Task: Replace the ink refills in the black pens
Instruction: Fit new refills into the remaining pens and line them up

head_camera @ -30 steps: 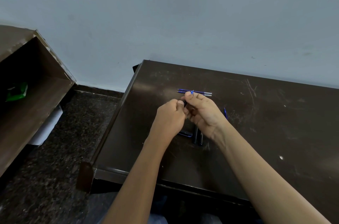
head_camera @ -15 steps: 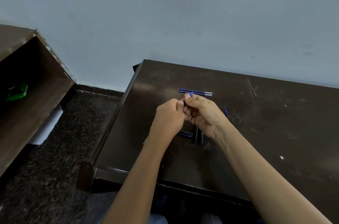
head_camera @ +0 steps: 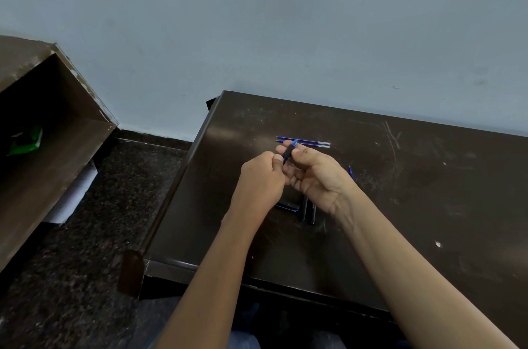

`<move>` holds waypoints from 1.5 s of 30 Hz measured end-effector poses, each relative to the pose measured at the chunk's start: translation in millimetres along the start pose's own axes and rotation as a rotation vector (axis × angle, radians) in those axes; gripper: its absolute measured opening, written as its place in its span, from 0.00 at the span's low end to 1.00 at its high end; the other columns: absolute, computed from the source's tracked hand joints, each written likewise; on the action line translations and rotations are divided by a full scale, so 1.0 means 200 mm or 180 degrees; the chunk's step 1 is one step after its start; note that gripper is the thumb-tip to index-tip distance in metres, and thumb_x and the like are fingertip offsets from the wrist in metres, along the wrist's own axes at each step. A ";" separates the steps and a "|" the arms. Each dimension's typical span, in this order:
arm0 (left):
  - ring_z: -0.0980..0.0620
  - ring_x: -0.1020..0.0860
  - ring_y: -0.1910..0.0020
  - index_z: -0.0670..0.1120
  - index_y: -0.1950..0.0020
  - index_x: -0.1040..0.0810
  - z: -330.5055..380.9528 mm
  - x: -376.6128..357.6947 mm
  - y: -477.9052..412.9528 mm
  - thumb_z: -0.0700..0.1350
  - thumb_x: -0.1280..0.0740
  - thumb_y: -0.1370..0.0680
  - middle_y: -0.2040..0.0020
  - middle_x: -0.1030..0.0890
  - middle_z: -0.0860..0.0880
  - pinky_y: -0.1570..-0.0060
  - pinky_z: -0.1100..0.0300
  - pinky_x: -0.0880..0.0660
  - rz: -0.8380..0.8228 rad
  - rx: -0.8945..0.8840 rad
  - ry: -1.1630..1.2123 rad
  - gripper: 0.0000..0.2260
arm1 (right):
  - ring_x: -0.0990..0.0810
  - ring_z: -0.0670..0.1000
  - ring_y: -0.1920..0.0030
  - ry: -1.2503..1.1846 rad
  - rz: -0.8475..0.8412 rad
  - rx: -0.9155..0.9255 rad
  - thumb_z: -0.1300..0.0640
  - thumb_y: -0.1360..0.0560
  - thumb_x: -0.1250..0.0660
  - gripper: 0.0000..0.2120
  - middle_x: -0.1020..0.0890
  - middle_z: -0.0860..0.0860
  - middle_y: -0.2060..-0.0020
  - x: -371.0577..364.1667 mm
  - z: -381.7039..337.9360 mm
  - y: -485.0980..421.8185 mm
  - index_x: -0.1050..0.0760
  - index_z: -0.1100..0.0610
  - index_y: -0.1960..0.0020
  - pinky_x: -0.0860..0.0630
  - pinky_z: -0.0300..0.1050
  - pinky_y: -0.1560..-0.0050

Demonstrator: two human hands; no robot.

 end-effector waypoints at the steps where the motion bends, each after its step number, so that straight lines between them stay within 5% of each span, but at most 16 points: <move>1: 0.57 0.27 0.59 0.44 0.49 0.25 0.00 0.00 0.00 0.47 0.48 0.17 0.50 0.19 0.45 0.67 0.68 0.37 -0.0008 -0.0003 -0.0017 0.13 | 0.19 0.47 0.69 0.0043 -0.0010 -0.0010 0.62 0.21 0.40 0.07 0.16 0.53 0.59 0.00 0.00 0.00 0.23 0.61 0.48 0.21 0.40 0.66; 5: 0.58 0.29 0.64 0.46 0.53 0.27 0.01 0.00 0.01 0.47 0.47 0.18 0.51 0.19 0.45 0.68 0.68 0.38 -0.0053 -0.0023 -0.0010 0.11 | 0.24 0.46 0.74 0.0386 -0.0013 -0.0020 0.59 0.24 0.33 0.06 0.22 0.53 0.68 -0.01 0.00 0.02 0.24 0.59 0.60 0.23 0.38 0.67; 12: 0.59 0.29 0.67 0.47 0.52 0.28 0.02 0.01 0.01 0.46 0.46 0.18 0.52 0.19 0.46 0.70 0.68 0.38 -0.0091 -0.0018 0.0064 0.09 | 0.20 0.45 0.68 -0.0075 0.0010 -0.0023 0.69 0.21 0.43 0.12 0.17 0.50 0.59 0.01 0.00 -0.01 0.23 0.59 0.48 0.23 0.38 0.68; 22: 0.61 0.29 0.68 0.49 0.45 0.24 0.02 0.01 0.03 0.43 0.44 0.18 0.53 0.19 0.48 0.69 0.69 0.37 -0.0185 -0.0123 0.0152 0.10 | 0.23 0.45 0.61 -0.0991 0.0787 0.0671 0.69 0.21 0.42 0.11 0.20 0.50 0.58 0.18 -0.14 -0.06 0.26 0.56 0.54 0.27 0.37 0.56; 24: 0.60 0.29 0.69 0.49 0.46 0.24 0.00 0.02 0.02 0.44 0.45 0.18 0.53 0.18 0.48 0.69 0.67 0.37 -0.0051 -0.0112 0.0089 0.10 | 0.23 0.45 0.61 -0.0331 0.0993 0.0829 0.70 0.23 0.40 0.11 0.20 0.50 0.59 0.24 -0.16 -0.07 0.24 0.57 0.52 0.26 0.36 0.59; 26: 0.59 0.29 0.68 0.48 0.46 0.24 -0.02 0.03 0.01 0.45 0.46 0.18 0.53 0.18 0.48 0.69 0.66 0.36 0.0096 -0.0085 0.0056 0.11 | 0.24 0.45 0.63 0.1291 0.1103 0.1057 0.69 0.26 0.37 0.11 0.19 0.49 0.62 0.26 -0.16 -0.07 0.20 0.57 0.50 0.28 0.37 0.62; 28: 0.58 0.27 0.65 0.48 0.46 0.25 -0.03 0.03 0.01 0.46 0.46 0.18 0.53 0.18 0.48 0.69 0.65 0.35 0.0174 -0.0044 0.0033 0.11 | 0.24 0.44 0.62 0.3010 0.0924 0.1126 0.66 0.27 0.34 0.11 0.19 0.47 0.62 0.22 -0.13 -0.06 0.18 0.54 0.50 0.30 0.37 0.58; 31: 0.56 0.25 0.61 0.48 0.45 0.25 -0.03 0.03 0.00 0.46 0.47 0.18 0.53 0.18 0.48 0.68 0.65 0.34 0.0226 -0.0072 -0.0001 0.11 | 0.20 0.48 0.51 0.4602 0.0371 0.0966 0.65 0.26 0.35 0.13 0.17 0.49 0.53 0.14 -0.01 -0.06 0.19 0.53 0.45 0.28 0.34 0.50; 35: 0.55 0.25 0.59 0.47 0.45 0.25 -0.03 0.03 0.00 0.45 0.47 0.18 0.53 0.19 0.47 0.68 0.66 0.33 0.0244 -0.0121 -0.0053 0.12 | 0.19 0.56 0.49 0.5098 0.0189 0.0679 0.62 0.27 0.33 0.11 0.19 0.53 0.50 0.15 0.13 -0.12 0.21 0.48 0.50 0.21 0.54 0.45; 45: 0.55 0.25 0.59 0.47 0.45 0.25 -0.03 0.02 0.00 0.45 0.48 0.18 0.52 0.19 0.47 0.67 0.65 0.33 0.0216 -0.0130 -0.0100 0.12 | 0.18 0.53 0.51 0.5243 0.0256 0.0622 0.59 0.26 0.34 0.08 0.19 0.51 0.52 0.20 0.18 -0.16 0.21 0.47 0.52 0.20 0.52 0.48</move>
Point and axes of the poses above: each hand's wrist, its own y-axis away from the middle knuckle, its own x-axis out of the back of the hand, z = x × y, the point moved 4 cm from there along -y, towards the middle knuckle
